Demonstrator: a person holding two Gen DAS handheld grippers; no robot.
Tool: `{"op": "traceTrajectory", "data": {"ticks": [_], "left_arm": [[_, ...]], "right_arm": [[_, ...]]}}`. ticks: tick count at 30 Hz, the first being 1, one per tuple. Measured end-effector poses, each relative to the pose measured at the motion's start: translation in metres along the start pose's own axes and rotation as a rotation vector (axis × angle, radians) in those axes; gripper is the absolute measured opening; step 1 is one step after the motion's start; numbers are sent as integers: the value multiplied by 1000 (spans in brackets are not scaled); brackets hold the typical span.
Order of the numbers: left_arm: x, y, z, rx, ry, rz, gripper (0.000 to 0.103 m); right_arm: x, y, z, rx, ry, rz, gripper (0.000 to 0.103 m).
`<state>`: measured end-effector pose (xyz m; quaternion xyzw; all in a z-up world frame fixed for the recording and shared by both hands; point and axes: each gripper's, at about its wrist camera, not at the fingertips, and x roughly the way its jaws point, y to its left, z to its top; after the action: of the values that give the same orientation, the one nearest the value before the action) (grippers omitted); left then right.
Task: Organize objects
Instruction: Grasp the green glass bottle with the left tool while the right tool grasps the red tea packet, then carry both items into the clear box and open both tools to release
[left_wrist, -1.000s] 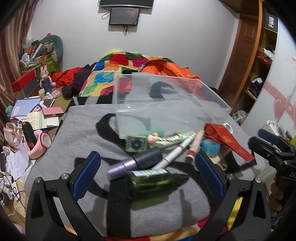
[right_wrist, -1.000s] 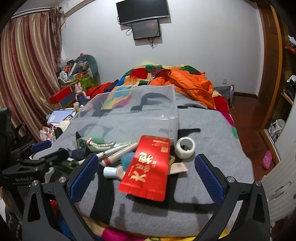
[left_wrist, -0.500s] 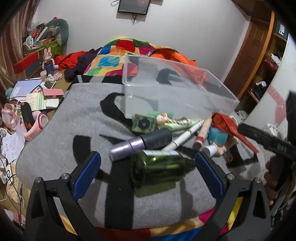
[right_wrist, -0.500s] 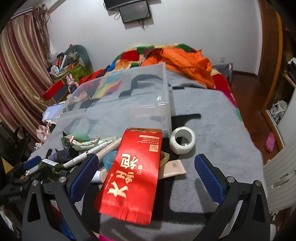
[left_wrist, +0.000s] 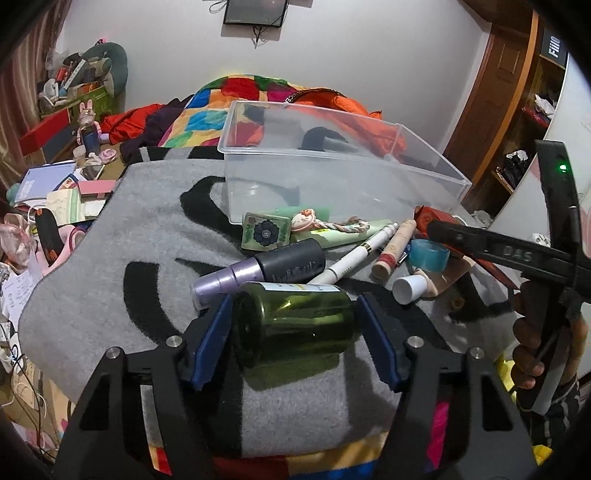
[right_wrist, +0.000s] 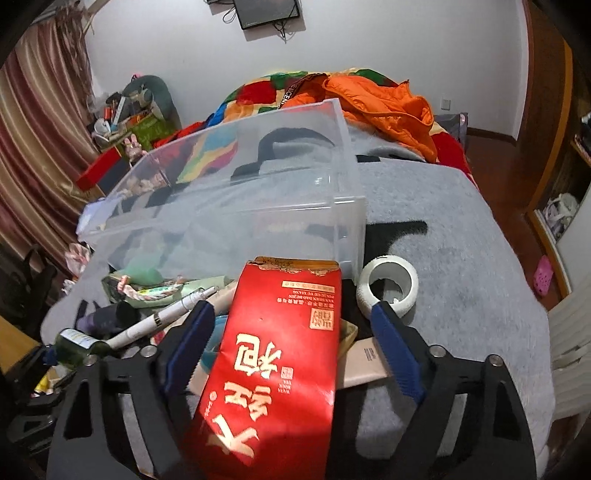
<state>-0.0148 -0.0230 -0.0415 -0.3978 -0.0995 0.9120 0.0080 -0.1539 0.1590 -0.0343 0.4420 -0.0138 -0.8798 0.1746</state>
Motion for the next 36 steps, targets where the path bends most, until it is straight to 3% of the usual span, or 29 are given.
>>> {"op": "traceTrajectory", "data": {"ticks": [3, 4, 5, 18, 36], "left_arm": [[-2, 1, 0, 2, -7, -7, 65], [-2, 1, 0, 2, -7, -6, 65], [-2, 1, -1, 3, -6, -6, 65], [-23, -2, 7, 2, -54, -8, 65], [-38, -12, 60, 6, -152, -28, 65]], "right_arm": [[1, 3, 0, -19, -7, -25, 67], [2, 4, 0, -23, -5, -26, 55], [4, 4, 0, -26, 8, -13, 52], [-21, -1, -11, 1, -50, 30, 51], [-67, 21, 5, -79, -174, 85, 51]]}}
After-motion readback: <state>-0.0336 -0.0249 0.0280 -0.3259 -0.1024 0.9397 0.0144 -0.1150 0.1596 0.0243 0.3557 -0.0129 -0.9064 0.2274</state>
